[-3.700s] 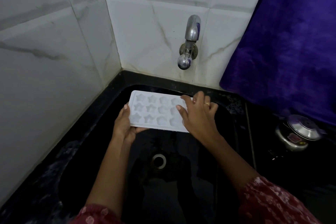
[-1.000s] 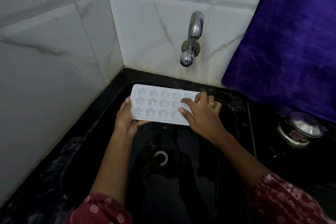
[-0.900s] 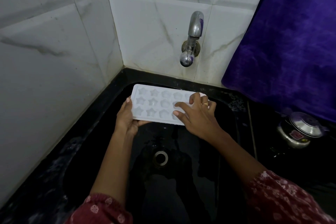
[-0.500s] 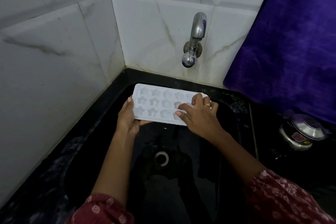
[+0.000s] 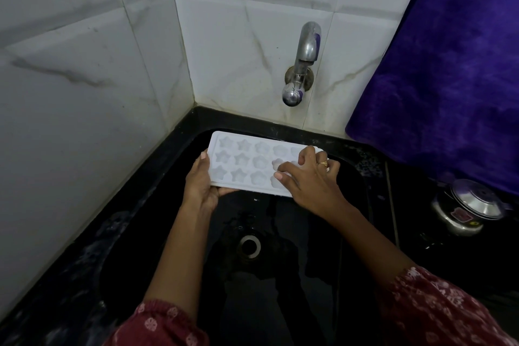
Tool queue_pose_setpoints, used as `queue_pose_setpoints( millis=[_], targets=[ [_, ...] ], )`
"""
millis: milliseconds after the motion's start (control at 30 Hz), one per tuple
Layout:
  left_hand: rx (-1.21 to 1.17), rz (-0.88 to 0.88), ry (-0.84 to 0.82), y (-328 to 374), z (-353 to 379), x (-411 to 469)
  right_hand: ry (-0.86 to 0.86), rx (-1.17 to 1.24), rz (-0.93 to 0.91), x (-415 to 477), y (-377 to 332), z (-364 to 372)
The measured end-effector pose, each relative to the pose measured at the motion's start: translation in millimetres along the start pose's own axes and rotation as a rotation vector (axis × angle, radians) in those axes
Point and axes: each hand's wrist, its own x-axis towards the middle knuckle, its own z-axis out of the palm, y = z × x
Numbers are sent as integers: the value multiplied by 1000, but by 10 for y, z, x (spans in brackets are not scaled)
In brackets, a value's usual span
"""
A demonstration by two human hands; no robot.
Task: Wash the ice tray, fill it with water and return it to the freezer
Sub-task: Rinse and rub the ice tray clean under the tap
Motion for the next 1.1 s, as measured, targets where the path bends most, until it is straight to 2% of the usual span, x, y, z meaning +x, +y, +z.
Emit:
queue_pose_setpoints(
  millis=[133, 267, 467, 800, 1100],
  targets=[
    [-2, -5, -3, -18, 10, -5, 72, 17, -22, 30, -84, -53],
    [-2, -10, -21, -40, 20, -11, 6, 12, -99, 76, -205, -40],
    [-11, -26, -17, -59, 17, -10, -48, 5, -89, 134, -238, 37],
    [-26, -33, -21, -71, 16, -2, -24, -53, -81, 136, -194, 74],
    [-23, -29, -11, -47, 14, -1, -82, 16, -85, 155, -248, 51]
  ],
)
